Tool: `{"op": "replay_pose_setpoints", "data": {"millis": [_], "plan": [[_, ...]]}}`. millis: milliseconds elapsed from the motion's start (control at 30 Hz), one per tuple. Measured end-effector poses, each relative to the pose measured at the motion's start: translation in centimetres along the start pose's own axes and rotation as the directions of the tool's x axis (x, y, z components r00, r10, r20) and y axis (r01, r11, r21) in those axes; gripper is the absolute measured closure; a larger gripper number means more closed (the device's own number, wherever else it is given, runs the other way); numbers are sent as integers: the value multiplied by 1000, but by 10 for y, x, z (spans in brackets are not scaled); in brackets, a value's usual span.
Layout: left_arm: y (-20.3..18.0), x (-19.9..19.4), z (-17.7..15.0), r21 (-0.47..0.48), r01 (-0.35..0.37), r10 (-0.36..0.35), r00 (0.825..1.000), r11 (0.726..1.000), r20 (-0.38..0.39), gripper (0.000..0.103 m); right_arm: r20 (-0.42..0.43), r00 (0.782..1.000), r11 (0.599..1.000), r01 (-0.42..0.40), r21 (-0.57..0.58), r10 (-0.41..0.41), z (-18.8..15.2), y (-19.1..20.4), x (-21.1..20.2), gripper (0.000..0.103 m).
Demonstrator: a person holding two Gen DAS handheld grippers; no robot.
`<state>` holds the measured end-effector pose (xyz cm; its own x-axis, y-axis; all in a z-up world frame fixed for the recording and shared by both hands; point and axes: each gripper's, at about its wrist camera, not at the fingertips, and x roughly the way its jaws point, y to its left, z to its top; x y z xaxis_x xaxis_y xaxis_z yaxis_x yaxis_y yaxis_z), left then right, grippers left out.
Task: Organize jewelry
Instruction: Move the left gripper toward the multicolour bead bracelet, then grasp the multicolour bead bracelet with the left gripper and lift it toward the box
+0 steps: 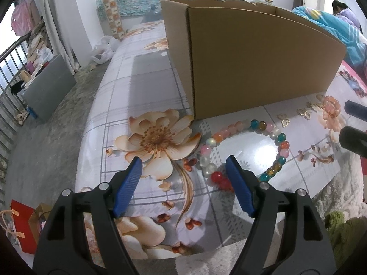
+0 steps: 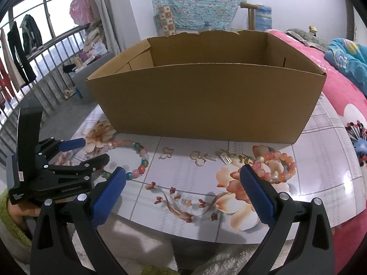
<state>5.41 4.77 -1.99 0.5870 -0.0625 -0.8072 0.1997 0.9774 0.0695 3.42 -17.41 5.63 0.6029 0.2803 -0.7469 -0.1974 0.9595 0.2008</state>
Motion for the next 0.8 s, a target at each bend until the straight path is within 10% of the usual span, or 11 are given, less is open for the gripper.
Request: {"op": "replay_pose_setpoints", "data": {"millis": [433, 800], "plan": [[7, -12, -11, 16, -20, 20, 1000, 1000, 6, 31, -9, 993, 993, -117, 24, 117, 4, 1, 3, 7], [-1, -16, -11, 52, 69, -70, 997, 996, 17, 53, -93, 958, 962, -272, -2, 271, 17, 24, 30, 40]]}}
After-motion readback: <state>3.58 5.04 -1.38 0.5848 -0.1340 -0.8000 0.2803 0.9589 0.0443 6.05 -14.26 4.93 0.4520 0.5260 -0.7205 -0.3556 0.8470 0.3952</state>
